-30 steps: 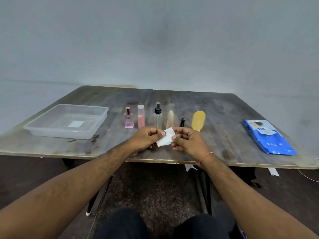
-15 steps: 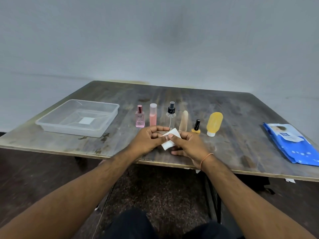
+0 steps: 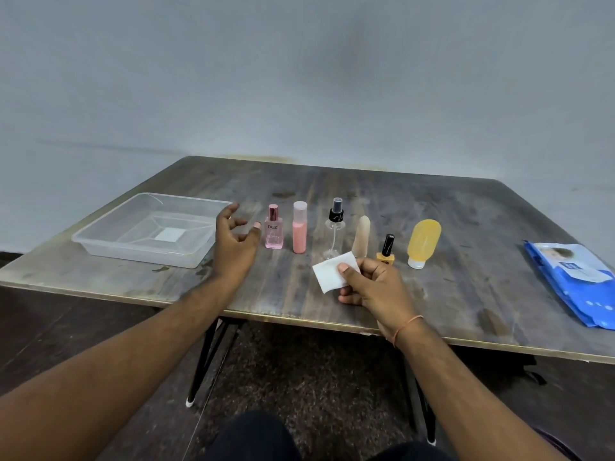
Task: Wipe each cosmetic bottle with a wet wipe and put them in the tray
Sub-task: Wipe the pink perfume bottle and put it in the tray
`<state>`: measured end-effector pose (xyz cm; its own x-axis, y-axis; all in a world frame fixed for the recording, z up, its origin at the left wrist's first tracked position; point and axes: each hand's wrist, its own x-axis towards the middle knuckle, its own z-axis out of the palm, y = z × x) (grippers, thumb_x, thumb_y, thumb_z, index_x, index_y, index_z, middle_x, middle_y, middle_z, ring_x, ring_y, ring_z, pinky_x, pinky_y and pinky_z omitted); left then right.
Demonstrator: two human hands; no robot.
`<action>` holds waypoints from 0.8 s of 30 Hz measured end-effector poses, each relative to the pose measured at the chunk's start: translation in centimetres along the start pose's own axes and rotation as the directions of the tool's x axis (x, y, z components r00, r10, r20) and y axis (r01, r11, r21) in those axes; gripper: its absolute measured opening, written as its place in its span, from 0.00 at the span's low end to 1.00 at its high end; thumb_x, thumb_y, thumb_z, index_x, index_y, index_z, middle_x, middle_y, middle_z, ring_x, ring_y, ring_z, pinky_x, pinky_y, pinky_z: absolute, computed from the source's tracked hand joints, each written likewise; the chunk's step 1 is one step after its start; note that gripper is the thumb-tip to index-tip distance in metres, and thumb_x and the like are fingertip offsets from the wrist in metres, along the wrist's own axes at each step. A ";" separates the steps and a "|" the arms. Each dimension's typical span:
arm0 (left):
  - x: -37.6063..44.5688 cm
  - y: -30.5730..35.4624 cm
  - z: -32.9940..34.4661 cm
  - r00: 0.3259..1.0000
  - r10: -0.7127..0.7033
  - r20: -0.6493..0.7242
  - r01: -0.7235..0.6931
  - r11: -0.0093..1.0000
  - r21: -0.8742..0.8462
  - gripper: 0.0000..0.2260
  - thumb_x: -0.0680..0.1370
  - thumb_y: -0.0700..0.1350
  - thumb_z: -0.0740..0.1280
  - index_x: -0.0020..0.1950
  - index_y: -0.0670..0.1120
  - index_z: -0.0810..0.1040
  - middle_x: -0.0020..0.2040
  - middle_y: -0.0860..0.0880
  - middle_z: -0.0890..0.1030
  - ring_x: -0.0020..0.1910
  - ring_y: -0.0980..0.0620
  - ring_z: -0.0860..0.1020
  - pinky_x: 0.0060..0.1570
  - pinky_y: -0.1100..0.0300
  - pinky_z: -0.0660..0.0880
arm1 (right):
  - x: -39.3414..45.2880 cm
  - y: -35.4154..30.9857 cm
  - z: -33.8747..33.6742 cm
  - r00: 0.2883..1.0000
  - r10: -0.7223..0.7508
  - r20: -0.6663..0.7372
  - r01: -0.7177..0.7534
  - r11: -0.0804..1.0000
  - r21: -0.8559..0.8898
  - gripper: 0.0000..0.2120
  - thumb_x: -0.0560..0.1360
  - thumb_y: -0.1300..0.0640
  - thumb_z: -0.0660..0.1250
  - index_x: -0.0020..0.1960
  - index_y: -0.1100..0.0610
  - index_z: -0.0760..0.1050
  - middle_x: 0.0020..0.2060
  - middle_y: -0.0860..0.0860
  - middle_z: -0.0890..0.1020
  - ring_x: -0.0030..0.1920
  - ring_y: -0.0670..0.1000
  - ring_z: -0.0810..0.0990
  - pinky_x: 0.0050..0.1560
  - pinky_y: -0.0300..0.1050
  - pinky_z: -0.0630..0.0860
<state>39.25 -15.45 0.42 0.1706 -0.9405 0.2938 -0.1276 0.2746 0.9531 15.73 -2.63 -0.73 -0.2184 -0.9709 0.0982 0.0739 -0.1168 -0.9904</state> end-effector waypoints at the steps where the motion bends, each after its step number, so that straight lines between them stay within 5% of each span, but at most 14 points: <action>1: 0.7 -0.3 0.1 1.000 -0.013 0.028 0.013 1.000 0.008 0.23 0.85 0.47 0.70 0.78 0.56 0.68 0.62 0.54 0.77 0.53 0.60 0.78 0.44 0.66 0.72 | 0.0 0.0 0.0 1.000 -0.003 0.001 0.003 1.000 0.002 0.06 0.83 0.60 0.71 0.55 0.60 0.86 0.43 0.55 0.86 0.37 0.49 0.80 0.40 0.44 0.85; 4: 2.4 -0.9 0.6 0.985 -0.079 0.155 0.077 0.997 0.018 0.17 0.86 0.47 0.68 0.75 0.49 0.74 0.62 0.52 0.81 0.60 0.54 0.81 0.49 0.67 0.73 | 0.0 0.1 -0.1 1.000 -0.007 -0.003 0.007 1.000 0.011 0.05 0.83 0.60 0.71 0.55 0.59 0.86 0.45 0.55 0.87 0.39 0.49 0.81 0.40 0.43 0.85; 9: 4.6 -1.8 0.0 0.939 -0.111 0.326 0.112 0.994 0.017 0.18 0.85 0.49 0.71 0.75 0.49 0.77 0.62 0.52 0.86 0.55 0.52 0.83 0.41 0.59 0.77 | -0.1 0.2 -0.1 1.000 -0.018 0.005 0.018 1.000 0.011 0.05 0.83 0.59 0.71 0.55 0.56 0.86 0.53 0.59 0.88 0.45 0.50 0.84 0.42 0.45 0.85; 17: 4.3 -1.7 0.1 0.954 -0.070 0.293 0.054 0.997 0.061 0.08 0.82 0.51 0.74 0.60 0.52 0.86 0.48 0.52 0.88 0.32 0.64 0.78 0.37 0.65 0.75 | -0.1 0.1 -0.2 1.000 -0.018 0.000 0.018 1.000 0.023 0.06 0.83 0.59 0.71 0.54 0.57 0.87 0.53 0.59 0.88 0.45 0.50 0.84 0.41 0.43 0.85; 24: 3.1 -1.3 -0.4 0.966 -0.083 0.246 0.093 0.995 -0.029 0.10 0.81 0.48 0.75 0.60 0.46 0.87 0.51 0.51 0.88 0.36 0.67 0.80 0.39 0.69 0.74 | -0.3 -0.1 0.0 1.000 -0.023 0.008 0.023 1.000 0.007 0.06 0.83 0.60 0.70 0.52 0.55 0.86 0.46 0.53 0.89 0.40 0.47 0.83 0.40 0.44 0.83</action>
<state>40.34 -18.60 0.14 -0.0651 -0.9803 0.1867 -0.0830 0.1918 0.9779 15.80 -2.34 -0.67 -0.2120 -0.9697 0.1216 0.0753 -0.1402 -0.9873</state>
